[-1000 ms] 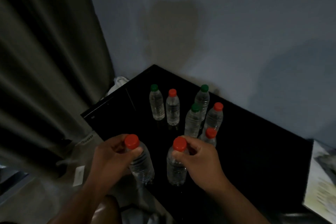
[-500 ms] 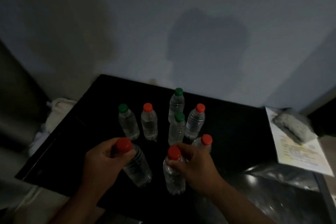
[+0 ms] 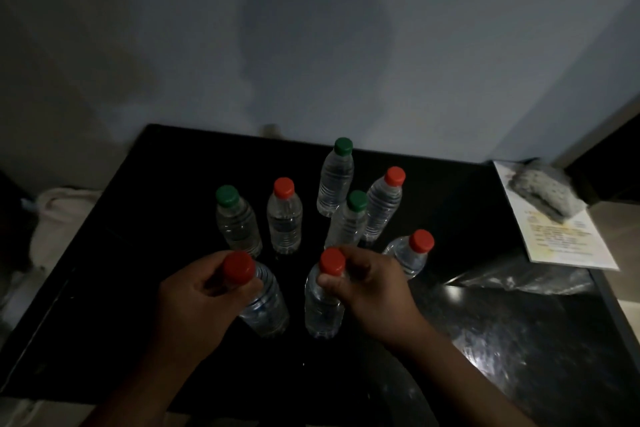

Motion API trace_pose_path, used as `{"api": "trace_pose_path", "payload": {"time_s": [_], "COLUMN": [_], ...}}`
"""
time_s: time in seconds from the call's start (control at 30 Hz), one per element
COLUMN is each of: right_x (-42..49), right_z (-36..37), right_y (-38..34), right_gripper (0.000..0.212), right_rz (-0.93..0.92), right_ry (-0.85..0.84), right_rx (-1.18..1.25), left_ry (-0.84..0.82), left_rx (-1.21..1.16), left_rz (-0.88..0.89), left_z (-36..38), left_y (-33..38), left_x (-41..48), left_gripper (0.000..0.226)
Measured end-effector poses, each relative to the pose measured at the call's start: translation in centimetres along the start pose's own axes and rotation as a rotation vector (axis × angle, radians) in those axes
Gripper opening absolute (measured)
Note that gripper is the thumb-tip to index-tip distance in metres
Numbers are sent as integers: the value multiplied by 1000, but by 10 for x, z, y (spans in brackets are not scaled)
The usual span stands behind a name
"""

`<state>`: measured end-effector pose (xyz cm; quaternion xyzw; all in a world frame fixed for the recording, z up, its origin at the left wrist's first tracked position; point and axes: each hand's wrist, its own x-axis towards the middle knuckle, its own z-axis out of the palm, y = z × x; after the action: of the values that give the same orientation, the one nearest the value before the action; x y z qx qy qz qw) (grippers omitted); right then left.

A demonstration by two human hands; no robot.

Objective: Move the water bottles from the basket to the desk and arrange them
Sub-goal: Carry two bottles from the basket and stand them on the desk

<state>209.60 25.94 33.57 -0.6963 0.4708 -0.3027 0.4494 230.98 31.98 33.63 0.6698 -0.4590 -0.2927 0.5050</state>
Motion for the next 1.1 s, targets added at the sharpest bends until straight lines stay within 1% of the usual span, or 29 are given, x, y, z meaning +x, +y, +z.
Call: {"api": "trace_pose_path", "payload": {"time_s": [0.13,0.23,0.33,0.43,0.57,0.7,0.83,0.93,1.07,1.1], "right_x": [-1,-3,-5,-5,-7,-17,-32,-39,-43,-43], "right_z": [2,6,12,20,30,43,57,65,69,72], "right_y": [13,25,36,48,60,62,56,52,54,58], "right_gripper": [9,15,20,16,13,14,13,20,25,29], "right_rz": [-57,-106,-150,-225,-348,-425,-432,-400,-311,-286], "right_ry": [27,74,123,152,206,261,309,342,336,327], "right_rx": [69,146,197,150,45,-33,-10,9,-1,-13], "left_ry": [9,31,55,59,91,120,94,82,88,94], "left_rx": [41,29,-10,-26,40,-20,-43,-68,-87,-92], "left_rz": [70,175,264,345,441,499,584,624,621,609], "left_z": [4,13,22,31,36,34,25,17,13,11], "left_y": [-14,-23,-34,-43,-59,-75,-82,-87,-94,-97], "left_x": [-3,-1,1,2,3,-3,-7,-10,-15,-14], "left_gripper": [54,35,25,24,24,21,15,12,15,15]}}
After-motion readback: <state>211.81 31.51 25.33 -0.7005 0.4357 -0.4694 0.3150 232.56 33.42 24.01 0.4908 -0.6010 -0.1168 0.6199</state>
